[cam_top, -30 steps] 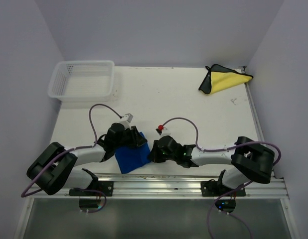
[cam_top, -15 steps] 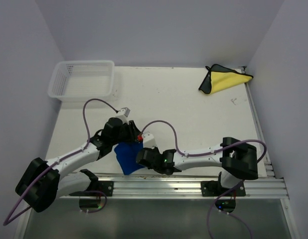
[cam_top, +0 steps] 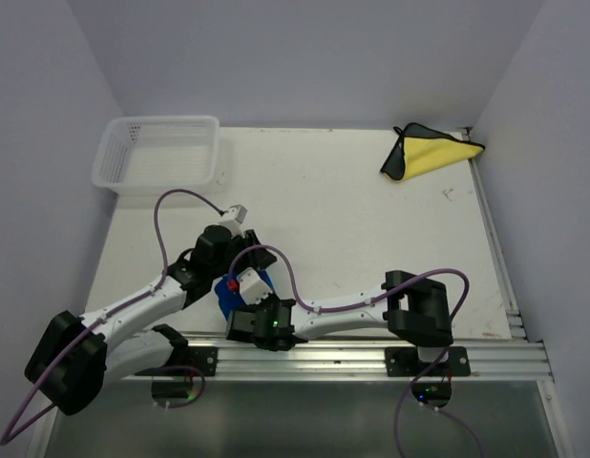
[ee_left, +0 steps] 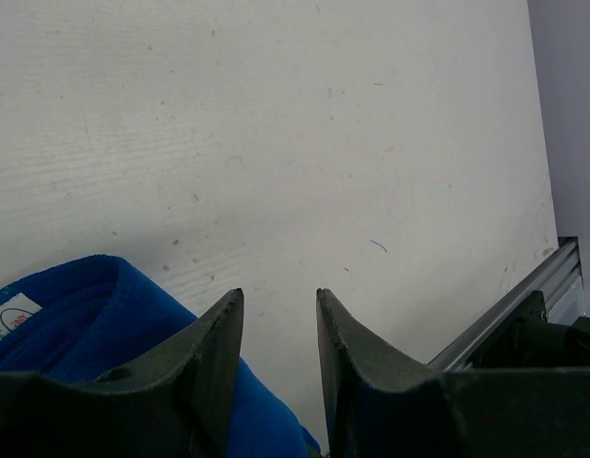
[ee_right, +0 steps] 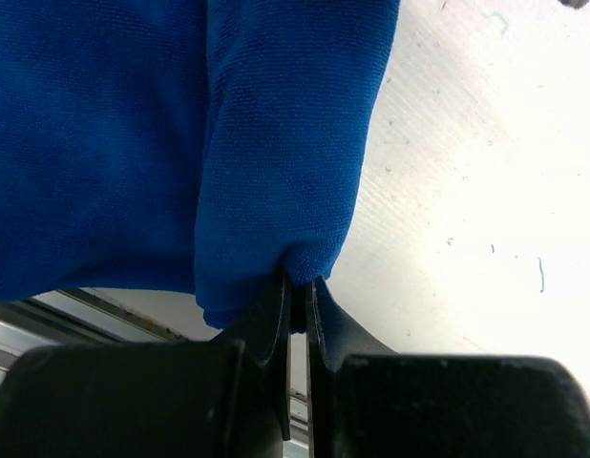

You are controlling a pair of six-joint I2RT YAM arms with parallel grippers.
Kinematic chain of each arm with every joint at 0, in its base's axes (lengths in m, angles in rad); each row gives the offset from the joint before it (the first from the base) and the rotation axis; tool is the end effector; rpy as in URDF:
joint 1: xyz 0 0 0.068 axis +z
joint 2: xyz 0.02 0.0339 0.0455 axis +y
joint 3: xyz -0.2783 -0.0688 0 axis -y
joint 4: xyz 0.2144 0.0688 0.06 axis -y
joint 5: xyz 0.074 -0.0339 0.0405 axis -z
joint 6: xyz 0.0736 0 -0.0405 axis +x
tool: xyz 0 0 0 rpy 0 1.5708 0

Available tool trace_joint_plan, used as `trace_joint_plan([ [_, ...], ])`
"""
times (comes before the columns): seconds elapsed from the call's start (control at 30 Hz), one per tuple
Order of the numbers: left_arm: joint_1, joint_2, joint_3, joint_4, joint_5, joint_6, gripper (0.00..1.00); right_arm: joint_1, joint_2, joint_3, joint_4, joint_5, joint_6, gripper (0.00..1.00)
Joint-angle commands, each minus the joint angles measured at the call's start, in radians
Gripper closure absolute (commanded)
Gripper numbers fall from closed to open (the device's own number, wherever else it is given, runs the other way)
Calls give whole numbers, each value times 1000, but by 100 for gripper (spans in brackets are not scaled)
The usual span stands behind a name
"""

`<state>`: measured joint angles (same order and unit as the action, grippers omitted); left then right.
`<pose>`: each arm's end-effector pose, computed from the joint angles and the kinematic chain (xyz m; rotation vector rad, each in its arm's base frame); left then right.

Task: Roll the towels
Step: Roll the towel

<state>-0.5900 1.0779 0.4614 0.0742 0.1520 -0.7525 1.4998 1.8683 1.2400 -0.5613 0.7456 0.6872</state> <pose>0.1796 -0.1337 0.2079 -0.0864 2.2569 -0.9274 0.0752 0.3535 0.1832 -0.7544 2.1953 -0.0192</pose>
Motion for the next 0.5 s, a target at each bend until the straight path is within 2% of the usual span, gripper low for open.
trace_joint_plan([
  [0.0,5,-41,-6,-14,15,-15,59,11,43,107,-179,81,35,100],
  [0.17,4,-72,-20,-19,17,-19,59,14,104,232,-351,153,84,100],
  [0.47,4,-30,-15,22,32,-10,59,11,176,279,-517,236,146,100],
])
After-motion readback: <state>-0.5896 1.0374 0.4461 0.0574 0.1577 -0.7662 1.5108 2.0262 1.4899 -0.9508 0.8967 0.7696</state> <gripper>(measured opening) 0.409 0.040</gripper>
